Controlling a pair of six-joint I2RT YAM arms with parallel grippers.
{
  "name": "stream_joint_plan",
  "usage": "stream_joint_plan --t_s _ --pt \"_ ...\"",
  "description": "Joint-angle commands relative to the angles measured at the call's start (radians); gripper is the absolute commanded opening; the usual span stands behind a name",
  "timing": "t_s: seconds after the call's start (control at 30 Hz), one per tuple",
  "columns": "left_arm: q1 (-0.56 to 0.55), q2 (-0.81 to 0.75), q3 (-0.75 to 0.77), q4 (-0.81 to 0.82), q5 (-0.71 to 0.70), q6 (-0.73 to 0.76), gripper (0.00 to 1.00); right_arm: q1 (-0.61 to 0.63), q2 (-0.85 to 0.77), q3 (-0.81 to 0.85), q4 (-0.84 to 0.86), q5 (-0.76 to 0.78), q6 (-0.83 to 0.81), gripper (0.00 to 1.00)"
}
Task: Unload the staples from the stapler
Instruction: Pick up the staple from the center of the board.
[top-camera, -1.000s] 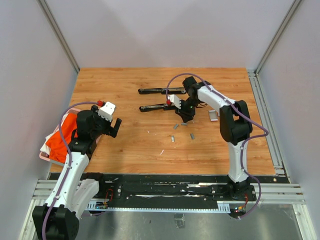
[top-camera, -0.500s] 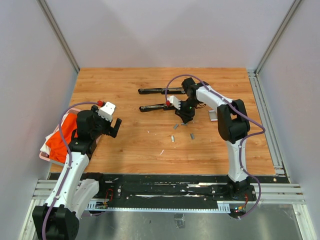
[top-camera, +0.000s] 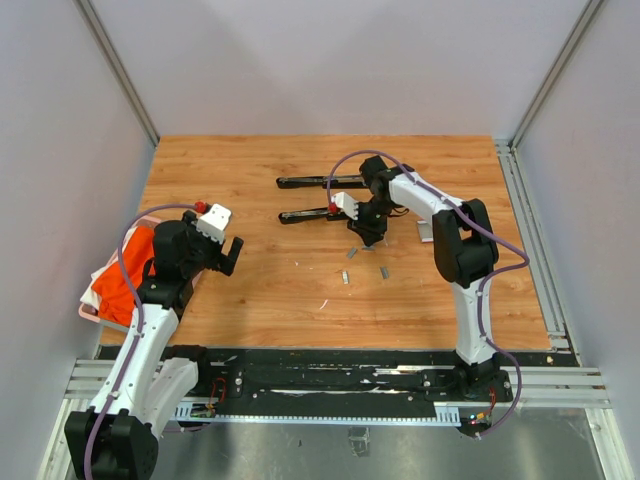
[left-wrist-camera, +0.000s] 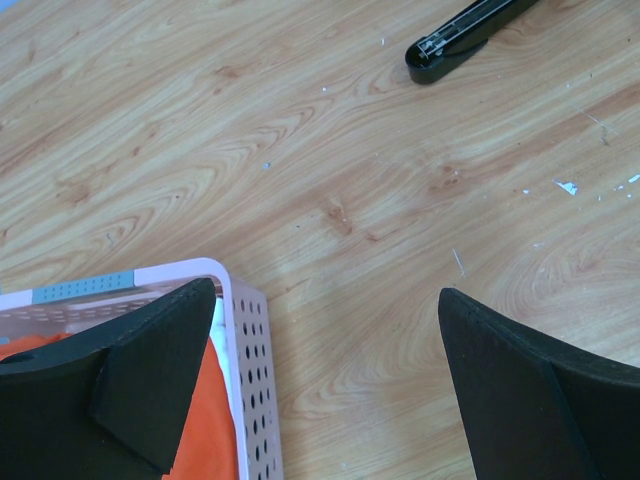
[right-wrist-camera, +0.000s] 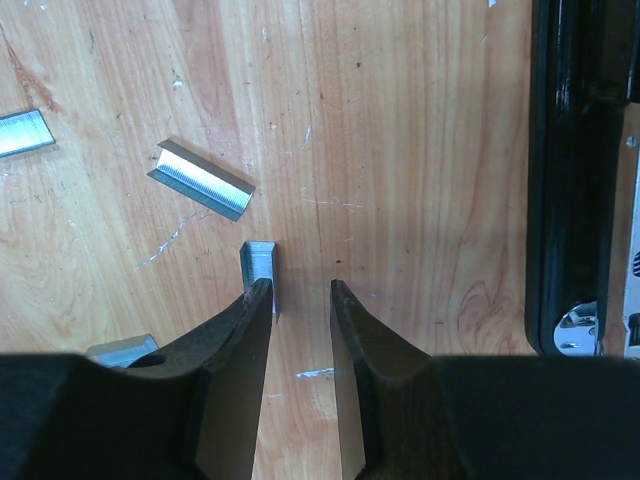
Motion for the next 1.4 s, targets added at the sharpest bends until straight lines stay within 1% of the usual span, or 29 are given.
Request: stream_joint_plan --t_s 0.0,0.3,0.4,0.67,0.8,1.03,1.37 --pt "0.006 -0.002 -0.011 0.018 0.005 0.005 0.98 0.018 0.010 -0.014 -0.012 0.014 0.014 0.31" --pt "0.005 -0.001 -0.013 0.020 0.008 0.004 0.98 0.019 -0.012 -0.033 -0.012 0.009 0.009 0.31" --pt "0.005 -0.002 -0.013 0.020 0.007 0.004 0.98 0.020 0.001 -0.030 -0.012 0.023 0.020 0.29" --pt "0.006 0.001 -0.012 0.021 0.008 0.004 0.98 0.020 0.019 -0.021 -0.014 0.031 0.023 0.12" --pt "0.005 0.006 -0.012 0.021 0.009 0.005 0.98 0.020 0.019 -0.015 -0.017 0.025 0.023 0.01" --pt "0.006 0.007 -0.014 0.023 0.009 0.007 0.98 0.020 0.010 0.001 -0.045 0.007 0.011 0.00" --pt "0.005 0.010 -0.014 0.023 0.010 0.007 0.98 0.007 -0.056 -0.003 -0.055 -0.003 -0.019 0.01"
